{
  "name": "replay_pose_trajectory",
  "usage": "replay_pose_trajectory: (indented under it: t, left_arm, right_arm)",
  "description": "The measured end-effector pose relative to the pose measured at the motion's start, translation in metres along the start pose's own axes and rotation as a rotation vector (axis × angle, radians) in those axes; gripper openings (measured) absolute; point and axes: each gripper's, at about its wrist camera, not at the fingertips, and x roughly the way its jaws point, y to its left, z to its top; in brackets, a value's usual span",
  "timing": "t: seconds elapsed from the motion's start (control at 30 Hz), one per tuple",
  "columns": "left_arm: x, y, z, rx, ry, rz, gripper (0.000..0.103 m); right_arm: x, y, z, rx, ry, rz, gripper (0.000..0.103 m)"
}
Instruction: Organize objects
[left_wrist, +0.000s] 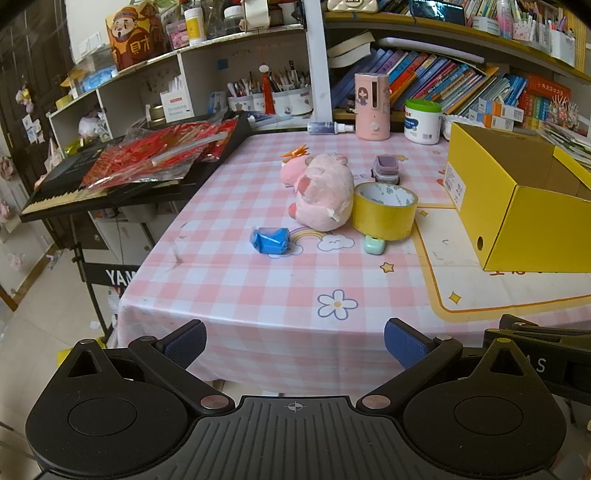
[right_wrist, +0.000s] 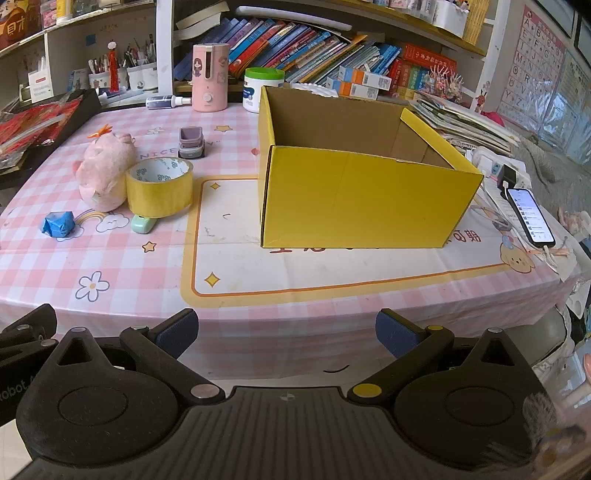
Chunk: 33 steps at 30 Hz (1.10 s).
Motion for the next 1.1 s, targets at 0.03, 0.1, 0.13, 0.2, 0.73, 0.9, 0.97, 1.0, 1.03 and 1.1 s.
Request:
replay_pose_trajectory:
  t: [0.03,0.1,0.13,0.2,0.73,0.9,0.97,1.0,1.03,1.1]
  left_arm:
    - [-0.0002,0.0002,-0.0002,0.000,0.001,0.000,0.103]
    - [-0.0005,-0.0001,-0.0003,0.000,0.002,0.000,0.103]
    - [-0.0006,-0.0001,-0.0006,0.001,0.002,0.000,0.103]
    - [-0.0002,-0.0006,-0.0009,0.000,0.005,-0.001,0.103]
    - [0.0009,0.0003,0.0005,0.000,0.029,-0.003,0.103]
    - [0.0014,0.0012,0.0013,-0.002,0.029,-0.004,0.103]
    - [0.0014,0.0012,0.0014,-0.003,0.030,-0.004,0.103]
    - [0.0014,0.0011,0.0014,-0.003,0.030,-0.004,0.103]
    - [0.0013,0.0010,0.0014,-0.003,0.030,-0.004,0.103]
    - [0.0013,0.0013,0.0020,-0.003,0.030,-0.004,0.103]
  right_arm:
    - [-0.0006,-0.0002,-0.0001,0.000,0.000,0.000,0.103]
    - [-0.0020,-0.0013,-0.0004,0.000,0.001,0.000,0.103]
    - [-0.0025,-0.0014,-0.0006,0.000,0.001,0.000,0.103]
    - [0.0003,-0.0008,0.0011,0.000,0.003,0.000,0.103]
    - [0.0031,-0.0023,-0.0020,0.008,0.026,0.008,0.103]
    - [0.0039,-0.0014,-0.0010,0.008,0.028,0.009,0.103]
    - [0.0039,-0.0010,-0.0008,0.010,0.029,0.011,0.103]
    - [0.0039,-0.0005,-0.0003,0.009,0.030,0.011,0.103]
    - [0.0039,-0.0005,-0.0002,0.009,0.030,0.011,0.103]
    - [0.0040,-0.0005,-0.0002,0.009,0.029,0.011,0.103]
